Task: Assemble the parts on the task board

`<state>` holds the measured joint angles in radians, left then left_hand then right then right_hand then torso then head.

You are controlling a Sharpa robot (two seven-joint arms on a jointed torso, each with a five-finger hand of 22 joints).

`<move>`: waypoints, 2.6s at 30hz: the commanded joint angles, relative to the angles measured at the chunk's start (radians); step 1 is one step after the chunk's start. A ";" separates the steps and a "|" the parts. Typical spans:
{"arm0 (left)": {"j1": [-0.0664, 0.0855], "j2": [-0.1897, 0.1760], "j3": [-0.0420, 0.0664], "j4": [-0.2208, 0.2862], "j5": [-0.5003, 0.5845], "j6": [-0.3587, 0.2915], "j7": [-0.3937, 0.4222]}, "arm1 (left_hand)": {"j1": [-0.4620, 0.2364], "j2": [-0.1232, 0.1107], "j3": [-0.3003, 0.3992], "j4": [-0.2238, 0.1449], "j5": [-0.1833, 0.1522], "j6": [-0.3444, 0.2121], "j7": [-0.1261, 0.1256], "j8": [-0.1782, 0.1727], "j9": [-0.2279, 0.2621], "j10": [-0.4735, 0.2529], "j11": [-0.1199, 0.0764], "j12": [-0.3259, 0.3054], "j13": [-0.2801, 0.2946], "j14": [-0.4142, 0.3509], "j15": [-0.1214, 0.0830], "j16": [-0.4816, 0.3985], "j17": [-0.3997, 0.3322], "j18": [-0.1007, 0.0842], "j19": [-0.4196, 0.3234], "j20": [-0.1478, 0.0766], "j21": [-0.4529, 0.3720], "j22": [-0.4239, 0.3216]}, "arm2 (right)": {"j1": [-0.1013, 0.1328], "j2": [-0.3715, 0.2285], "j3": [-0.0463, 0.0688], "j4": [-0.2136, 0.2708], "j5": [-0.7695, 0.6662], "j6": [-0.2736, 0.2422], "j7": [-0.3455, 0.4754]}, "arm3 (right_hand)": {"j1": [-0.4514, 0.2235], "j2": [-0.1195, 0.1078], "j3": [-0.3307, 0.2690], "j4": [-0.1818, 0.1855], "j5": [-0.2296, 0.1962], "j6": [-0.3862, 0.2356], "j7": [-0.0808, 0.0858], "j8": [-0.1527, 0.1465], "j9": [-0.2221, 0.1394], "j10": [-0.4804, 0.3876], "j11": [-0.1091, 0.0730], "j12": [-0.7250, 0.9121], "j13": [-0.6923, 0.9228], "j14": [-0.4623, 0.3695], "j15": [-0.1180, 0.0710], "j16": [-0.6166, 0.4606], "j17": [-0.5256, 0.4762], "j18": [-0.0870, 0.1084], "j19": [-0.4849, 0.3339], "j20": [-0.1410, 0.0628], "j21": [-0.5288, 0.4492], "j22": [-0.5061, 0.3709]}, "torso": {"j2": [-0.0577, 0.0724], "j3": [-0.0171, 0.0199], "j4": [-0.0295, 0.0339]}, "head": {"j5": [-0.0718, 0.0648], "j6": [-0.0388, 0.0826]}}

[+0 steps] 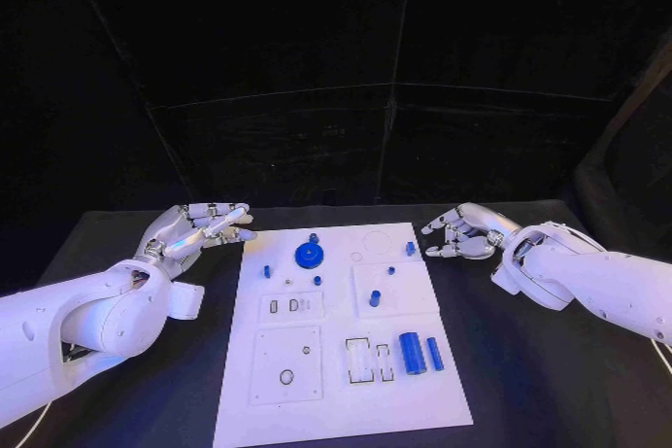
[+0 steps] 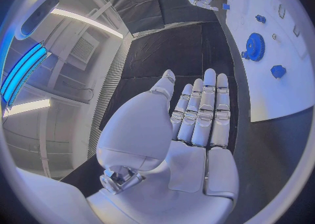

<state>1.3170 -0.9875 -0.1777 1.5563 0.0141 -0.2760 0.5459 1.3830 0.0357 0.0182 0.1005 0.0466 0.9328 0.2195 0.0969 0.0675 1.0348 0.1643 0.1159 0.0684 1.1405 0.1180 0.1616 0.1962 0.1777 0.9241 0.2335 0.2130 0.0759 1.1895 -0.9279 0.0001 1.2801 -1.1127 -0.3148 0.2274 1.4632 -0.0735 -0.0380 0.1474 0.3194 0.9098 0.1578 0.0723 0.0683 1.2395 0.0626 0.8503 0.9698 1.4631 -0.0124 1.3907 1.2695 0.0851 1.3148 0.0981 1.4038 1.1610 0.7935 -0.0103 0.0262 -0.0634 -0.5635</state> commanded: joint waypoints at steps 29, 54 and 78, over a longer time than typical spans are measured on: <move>-0.001 0.004 0.001 0.004 -0.003 0.021 0.007 | -0.003 0.008 0.000 -0.004 0.003 0.008 0.002 0.003 0.000 0.005 0.002 0.005 0.001 0.007 -0.001 -0.004 0.002 0.008 0.007 0.001 -0.003 -0.002 | -0.012 0.074 0.001 -0.036 -0.033 0.032 -0.034 | 0.021 0.039 -0.003 -0.001 -0.038 0.016 -0.006 0.010 0.005 0.051 -0.003 0.106 0.084 0.062 -0.002 0.039 0.068 -0.013 0.040 -0.001 0.026 0.065 | -0.001 -0.0047 0.0024 | -0.006 -0.006; -0.001 0.000 0.001 0.006 -0.003 0.023 0.002 | -0.004 0.009 0.000 -0.004 0.003 0.007 0.002 0.002 0.000 0.004 0.003 0.004 0.000 0.006 0.000 -0.005 0.002 0.007 0.007 0.001 -0.004 -0.002 | -0.013 0.096 0.001 -0.048 -0.061 0.046 -0.079 | 0.027 0.059 0.008 -0.009 -0.056 0.052 -0.010 0.024 0.008 0.079 -0.007 0.164 0.131 0.066 -0.005 0.053 0.088 -0.019 0.059 -0.004 0.041 0.095 | -0.001 -0.0031 0.0013 | -0.005 -0.011; -0.001 -0.003 0.001 0.004 -0.003 0.023 -0.004 | -0.005 0.009 0.000 -0.005 0.003 0.005 0.004 0.000 -0.001 0.002 0.004 0.001 -0.001 0.005 0.000 -0.007 0.003 0.007 0.007 0.001 -0.005 -0.003 | -0.014 0.103 0.001 -0.048 -0.059 -0.044 -0.068 | 0.066 0.121 0.079 -0.039 -0.140 0.188 -0.055 0.095 0.031 0.112 -0.043 0.228 0.185 0.070 -0.033 0.067 0.111 -0.021 0.068 -0.025 0.051 0.114 | -0.002 -0.0017 -0.0003 | -0.003 -0.015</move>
<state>1.3150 -0.9901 -0.1778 1.5589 0.0139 -0.2648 0.5393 1.3795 0.0393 0.0183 0.1007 0.0466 0.9327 0.2194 0.0969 0.0674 1.0346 0.1644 0.1159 0.0681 1.1404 0.1181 0.1576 0.1974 0.1777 0.9239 0.2338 0.2130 0.0739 1.1745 -0.8256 0.0016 1.2294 -1.1696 -0.2994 0.1477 1.5082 0.0242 0.0308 0.1126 0.1835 1.0587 0.1264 0.1511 0.0850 1.3404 0.0300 1.0676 1.1318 1.4666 -0.0380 1.4520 1.3076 0.0819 1.3822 0.0781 1.4491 1.2726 0.7919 -0.0127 0.0269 -0.0668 -0.5772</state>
